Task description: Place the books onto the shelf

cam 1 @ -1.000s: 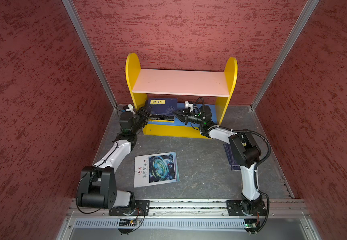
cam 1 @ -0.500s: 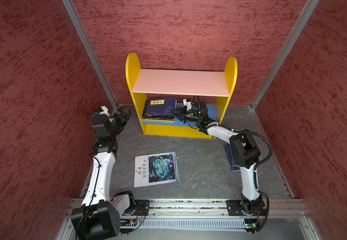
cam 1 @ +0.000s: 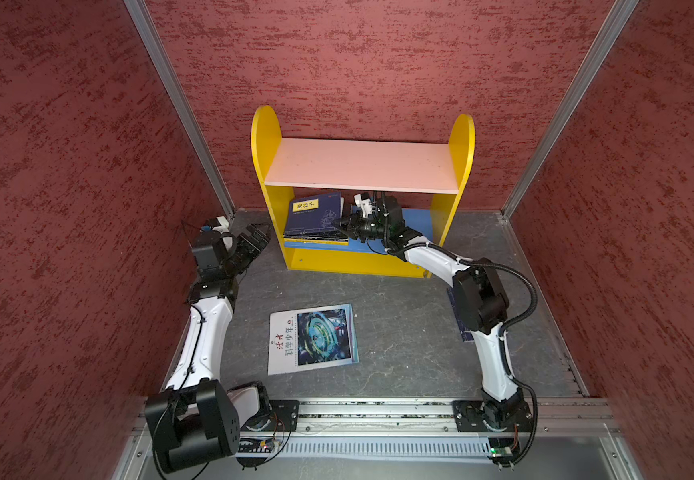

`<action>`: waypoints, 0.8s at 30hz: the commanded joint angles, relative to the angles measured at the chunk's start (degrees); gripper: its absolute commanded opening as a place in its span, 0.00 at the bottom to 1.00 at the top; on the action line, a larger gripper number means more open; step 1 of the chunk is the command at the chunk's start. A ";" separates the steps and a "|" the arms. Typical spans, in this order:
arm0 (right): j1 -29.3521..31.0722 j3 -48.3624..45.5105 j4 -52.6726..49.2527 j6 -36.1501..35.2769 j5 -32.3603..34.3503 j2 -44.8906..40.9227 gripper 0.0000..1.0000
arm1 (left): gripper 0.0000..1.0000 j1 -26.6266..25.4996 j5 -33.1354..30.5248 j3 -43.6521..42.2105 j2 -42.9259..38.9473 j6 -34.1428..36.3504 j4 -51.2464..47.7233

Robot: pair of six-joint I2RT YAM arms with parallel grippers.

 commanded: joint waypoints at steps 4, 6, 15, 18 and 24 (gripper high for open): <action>0.71 3.24 0.92 -3.49 1.56 0.21 0.06 | 0.99 0.27 4.60 -0.07 2.42 2.00 1.84; 0.88 2.86 0.64 -3.59 2.03 0.17 0.07 | 0.99 0.31 5.05 -0.12 3.00 2.03 2.03; 1.19 0.43 0.77 -3.57 4.21 0.86 0.07 | 0.99 -3.59 1.90 1.41 7.15 4.81 1.15; 1.32 0.09 0.84 -3.61 4.76 0.94 0.07 | 0.99 -5.50 -1.06 2.37 9.20 5.28 0.92; 2.02 -0.24 -1.10 -4.88 4.89 1.10 0.07 | 0.99 -8.44 -10.54 4.24 13.70 3.78 0.70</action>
